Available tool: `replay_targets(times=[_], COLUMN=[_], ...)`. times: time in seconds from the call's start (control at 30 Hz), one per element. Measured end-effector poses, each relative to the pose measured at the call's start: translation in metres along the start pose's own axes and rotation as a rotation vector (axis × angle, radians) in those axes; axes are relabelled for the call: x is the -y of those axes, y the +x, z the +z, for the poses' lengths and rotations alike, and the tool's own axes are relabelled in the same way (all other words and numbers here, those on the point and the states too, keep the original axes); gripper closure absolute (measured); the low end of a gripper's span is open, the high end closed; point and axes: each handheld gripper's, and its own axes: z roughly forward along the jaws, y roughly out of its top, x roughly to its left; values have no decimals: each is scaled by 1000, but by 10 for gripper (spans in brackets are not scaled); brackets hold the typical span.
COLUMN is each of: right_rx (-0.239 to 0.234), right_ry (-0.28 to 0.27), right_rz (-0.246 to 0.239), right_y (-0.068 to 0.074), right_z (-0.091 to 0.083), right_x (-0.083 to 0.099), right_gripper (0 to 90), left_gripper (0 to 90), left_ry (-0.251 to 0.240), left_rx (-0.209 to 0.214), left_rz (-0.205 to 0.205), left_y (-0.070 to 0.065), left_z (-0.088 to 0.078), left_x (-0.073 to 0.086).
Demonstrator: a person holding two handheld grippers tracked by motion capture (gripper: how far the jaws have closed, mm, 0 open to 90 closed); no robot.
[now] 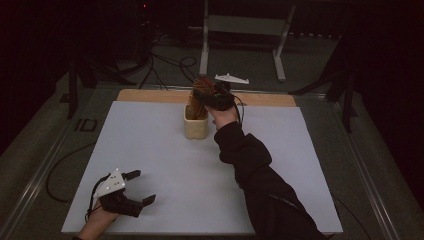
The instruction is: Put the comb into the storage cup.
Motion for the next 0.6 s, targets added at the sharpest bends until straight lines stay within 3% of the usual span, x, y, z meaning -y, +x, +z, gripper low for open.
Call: replay_targets(times=[0.37, 0.6], right_rx=[-4, 12], right_ry=[17, 29], right_rz=[12, -5], right_y=[-13, -21], right_z=[-4, -5], right_x=[1, 3], right_gripper=[461, 426], left_gripper=[1, 1], left_ry=[0, -2], left_rx=[-1, 0], left_rz=[3, 1], left_y=[0, -1], left_z=[0, 0], left_x=[-1, -1])
